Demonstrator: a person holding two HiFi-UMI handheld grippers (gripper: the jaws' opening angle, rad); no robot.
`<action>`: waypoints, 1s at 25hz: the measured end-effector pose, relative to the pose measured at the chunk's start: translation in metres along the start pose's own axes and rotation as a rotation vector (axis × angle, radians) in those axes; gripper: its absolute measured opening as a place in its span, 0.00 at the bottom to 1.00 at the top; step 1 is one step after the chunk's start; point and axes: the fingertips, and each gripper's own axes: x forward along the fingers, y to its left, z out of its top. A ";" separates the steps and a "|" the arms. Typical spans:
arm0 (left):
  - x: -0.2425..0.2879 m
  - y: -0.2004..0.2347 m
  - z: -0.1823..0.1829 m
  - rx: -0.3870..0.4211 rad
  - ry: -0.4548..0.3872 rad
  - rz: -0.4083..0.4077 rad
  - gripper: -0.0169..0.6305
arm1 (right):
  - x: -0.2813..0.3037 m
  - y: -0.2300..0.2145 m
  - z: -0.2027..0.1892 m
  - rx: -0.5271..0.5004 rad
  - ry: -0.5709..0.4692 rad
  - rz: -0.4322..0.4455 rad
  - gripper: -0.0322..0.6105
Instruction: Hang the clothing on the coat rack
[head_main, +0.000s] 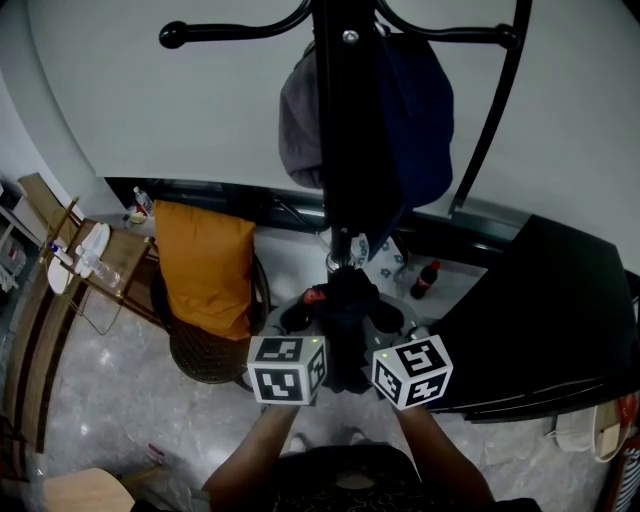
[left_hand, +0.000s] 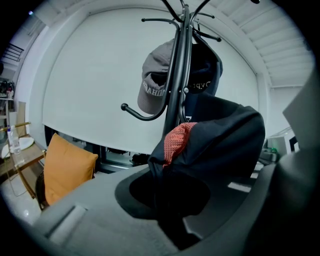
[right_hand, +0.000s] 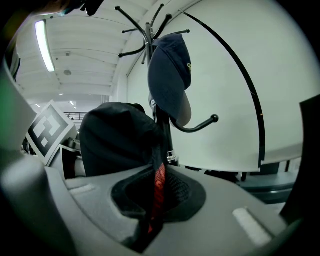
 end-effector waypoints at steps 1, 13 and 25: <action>0.000 0.000 -0.001 -0.001 0.003 0.000 0.07 | 0.000 0.000 -0.001 0.001 0.002 0.000 0.09; 0.000 0.000 -0.016 0.002 0.030 0.004 0.07 | -0.001 0.000 -0.017 0.006 0.021 -0.004 0.09; -0.008 -0.006 -0.033 -0.010 0.052 0.003 0.07 | -0.013 0.004 -0.036 0.010 0.055 -0.012 0.09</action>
